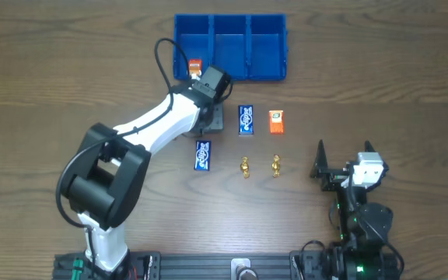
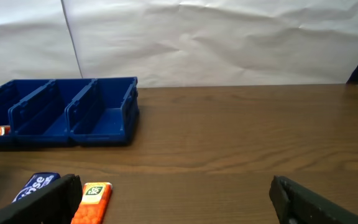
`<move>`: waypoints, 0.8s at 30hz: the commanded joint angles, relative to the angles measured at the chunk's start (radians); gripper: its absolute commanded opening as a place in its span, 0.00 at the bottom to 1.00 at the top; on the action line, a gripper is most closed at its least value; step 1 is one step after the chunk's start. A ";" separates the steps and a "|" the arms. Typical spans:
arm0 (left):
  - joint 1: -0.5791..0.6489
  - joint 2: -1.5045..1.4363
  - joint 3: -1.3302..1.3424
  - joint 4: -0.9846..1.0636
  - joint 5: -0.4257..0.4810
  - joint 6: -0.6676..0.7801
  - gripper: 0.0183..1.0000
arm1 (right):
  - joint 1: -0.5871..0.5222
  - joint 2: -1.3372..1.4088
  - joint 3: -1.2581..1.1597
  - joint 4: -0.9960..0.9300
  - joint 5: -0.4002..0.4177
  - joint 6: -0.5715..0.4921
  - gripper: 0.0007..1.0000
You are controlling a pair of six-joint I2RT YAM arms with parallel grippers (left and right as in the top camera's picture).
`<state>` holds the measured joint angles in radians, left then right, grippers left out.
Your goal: Sort Candies Into Trays
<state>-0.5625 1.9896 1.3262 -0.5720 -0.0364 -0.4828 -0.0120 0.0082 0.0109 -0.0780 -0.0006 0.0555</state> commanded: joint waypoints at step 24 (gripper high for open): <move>0.220 0.281 0.852 -0.293 -0.044 0.184 0.88 | -0.003 -0.005 -0.003 -0.006 0.002 -0.012 1.00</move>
<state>-0.3573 2.2887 2.1548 -0.8780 -0.0772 -0.3103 -0.0120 0.0082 0.0109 -0.0780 -0.0006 0.0555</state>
